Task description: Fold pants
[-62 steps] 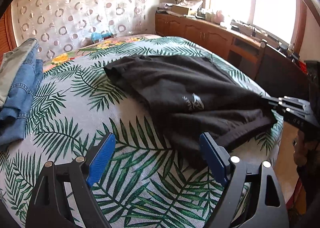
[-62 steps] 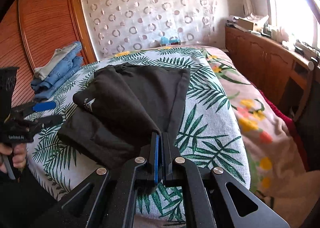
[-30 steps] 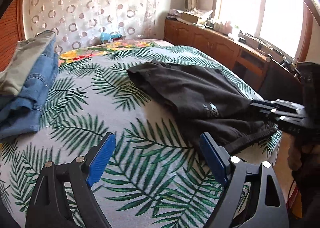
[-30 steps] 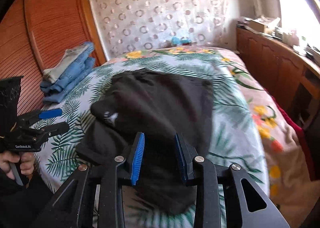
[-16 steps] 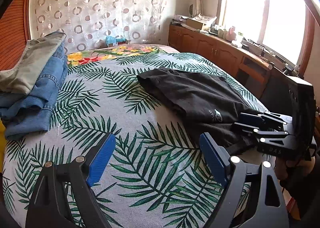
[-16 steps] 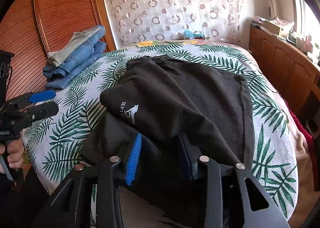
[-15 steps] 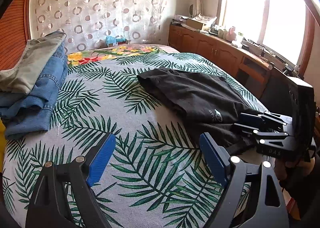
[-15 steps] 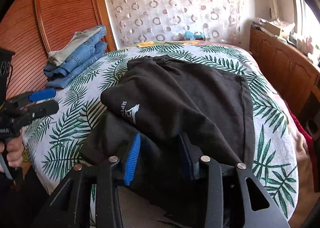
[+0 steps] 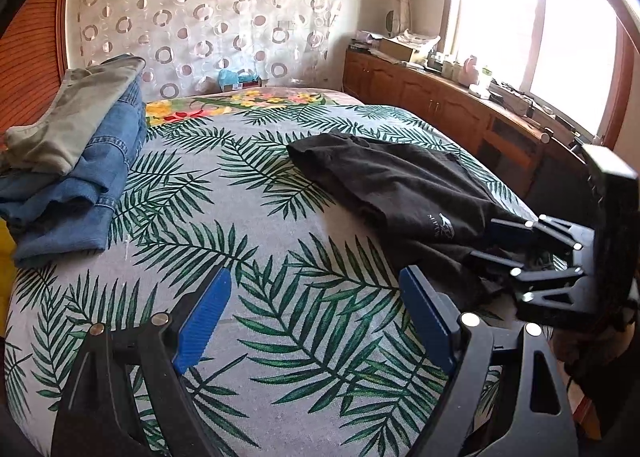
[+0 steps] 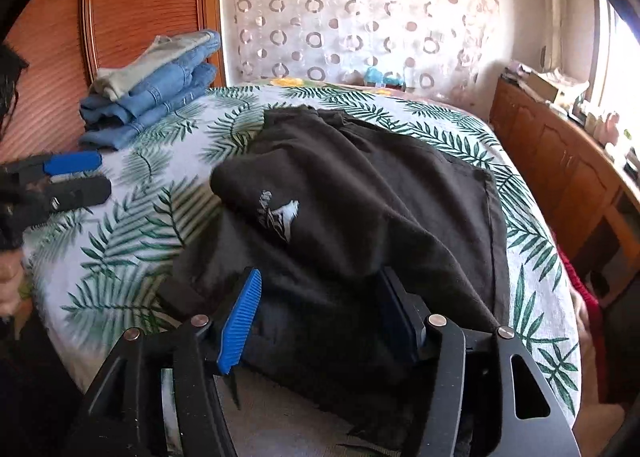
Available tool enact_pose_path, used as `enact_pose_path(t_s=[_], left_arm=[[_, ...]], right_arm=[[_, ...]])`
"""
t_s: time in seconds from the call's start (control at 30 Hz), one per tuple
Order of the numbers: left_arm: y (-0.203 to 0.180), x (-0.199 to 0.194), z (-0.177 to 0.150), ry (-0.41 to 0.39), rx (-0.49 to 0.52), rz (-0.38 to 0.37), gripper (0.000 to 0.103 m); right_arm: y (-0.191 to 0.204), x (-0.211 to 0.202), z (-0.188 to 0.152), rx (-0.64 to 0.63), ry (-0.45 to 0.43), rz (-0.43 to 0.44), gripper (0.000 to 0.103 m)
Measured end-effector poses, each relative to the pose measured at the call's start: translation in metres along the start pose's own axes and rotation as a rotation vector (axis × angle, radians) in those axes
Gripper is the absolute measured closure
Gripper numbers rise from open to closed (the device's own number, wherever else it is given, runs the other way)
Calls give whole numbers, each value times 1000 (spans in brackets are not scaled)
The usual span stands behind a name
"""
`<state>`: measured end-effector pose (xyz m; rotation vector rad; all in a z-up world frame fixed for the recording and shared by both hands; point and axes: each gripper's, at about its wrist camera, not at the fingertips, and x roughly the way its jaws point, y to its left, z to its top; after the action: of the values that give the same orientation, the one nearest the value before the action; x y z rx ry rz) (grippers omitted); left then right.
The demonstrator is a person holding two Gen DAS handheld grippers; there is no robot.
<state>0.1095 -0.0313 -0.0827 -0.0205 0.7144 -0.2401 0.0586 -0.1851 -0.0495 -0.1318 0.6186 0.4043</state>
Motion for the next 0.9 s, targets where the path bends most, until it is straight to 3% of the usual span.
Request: enact_pose_path(t_s=[0.37,0.53,0.63,0.8,0.9], left_arm=[[8,-6,2,-27,-20,11,16],[12,-8,3,-33,-32,12,16],[12,-6,2,-30,-33,11,16],[10,-5,0,-24,-30,3,16],[8,-3,-1,-18,-26,-3,16]], right_arm=[[15,22,39,-132,50,69,42],[23,45,52,-182,101,102,48],[27,55,58,-216,125,95,55],[16,60,71,-185,129,118,94],[4,50,78,-151,96,131,98]])
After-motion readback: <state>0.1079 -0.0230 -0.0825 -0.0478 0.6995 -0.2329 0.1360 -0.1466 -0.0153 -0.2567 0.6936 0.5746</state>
